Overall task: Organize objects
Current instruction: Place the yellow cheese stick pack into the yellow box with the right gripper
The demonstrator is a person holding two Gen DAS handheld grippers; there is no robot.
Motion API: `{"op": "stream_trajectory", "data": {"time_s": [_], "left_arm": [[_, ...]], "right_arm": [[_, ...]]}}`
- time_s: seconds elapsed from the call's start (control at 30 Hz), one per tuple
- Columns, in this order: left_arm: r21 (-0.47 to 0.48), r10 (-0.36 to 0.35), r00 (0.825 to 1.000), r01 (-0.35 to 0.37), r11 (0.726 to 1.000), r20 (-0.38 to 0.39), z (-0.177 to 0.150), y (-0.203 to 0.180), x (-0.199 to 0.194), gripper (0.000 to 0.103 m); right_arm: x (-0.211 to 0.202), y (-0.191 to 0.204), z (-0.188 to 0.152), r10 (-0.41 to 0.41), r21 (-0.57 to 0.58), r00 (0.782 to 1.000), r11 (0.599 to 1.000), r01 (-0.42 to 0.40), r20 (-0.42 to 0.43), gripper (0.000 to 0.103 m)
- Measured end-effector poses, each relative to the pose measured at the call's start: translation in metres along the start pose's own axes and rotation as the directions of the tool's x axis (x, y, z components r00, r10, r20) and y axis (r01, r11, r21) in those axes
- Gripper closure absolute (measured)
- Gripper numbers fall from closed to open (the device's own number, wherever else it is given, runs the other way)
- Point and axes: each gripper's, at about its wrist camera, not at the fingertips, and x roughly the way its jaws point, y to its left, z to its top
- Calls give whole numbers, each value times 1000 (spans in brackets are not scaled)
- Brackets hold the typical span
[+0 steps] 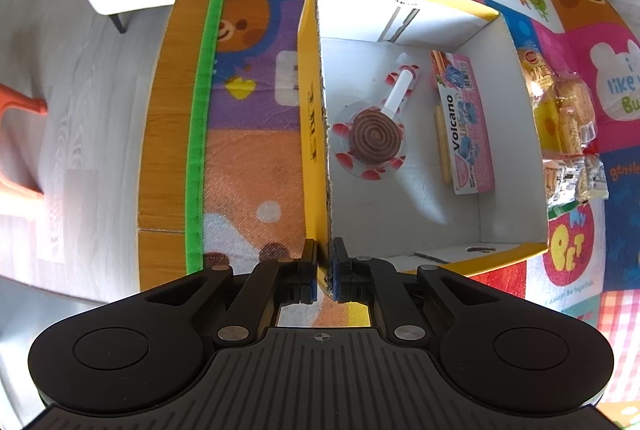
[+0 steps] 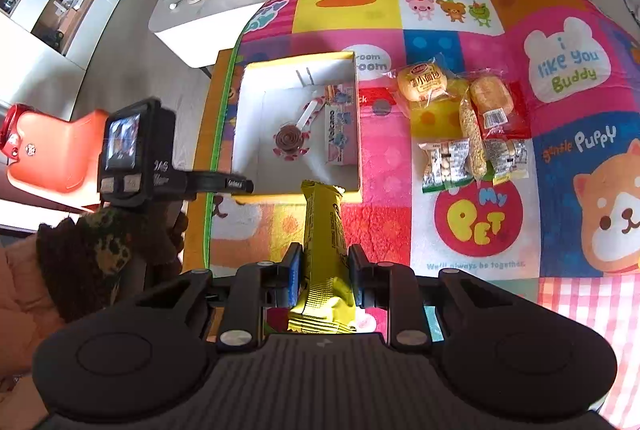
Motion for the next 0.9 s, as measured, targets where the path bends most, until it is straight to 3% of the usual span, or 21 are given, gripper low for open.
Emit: {"op": "stream_trajectory", "data": {"time_s": [0.2,0.37,0.4,0.47,0.67,0.9], "left_arm": [[-9,-4,1000,4,1000,5,-1,2,1,95],[-23,-8,1000,8,1000,16,-3,3,-1,94],[-19,-6,1000,7,1000,18,-3,3,-1,95],[-16,-6,1000,6,1000,21,-3,2,-1,95],[-42,1,1000,0,999,27,-3,3,1,95],[-48,18,1000,-18,999,17,-3,0,0,95]], "right_arm": [[15,19,40,-4,8,998,1000,4,57,79],[9,35,61,39,4,972,999,-41,234,76],[11,37,61,36,2,972,999,-38,231,67],[17,38,56,46,-8,978,999,-46,203,60],[38,6,19,-13,12,996,1000,12,84,60],[51,-75,-18,-138,94,990,986,137,-2,60]]}}
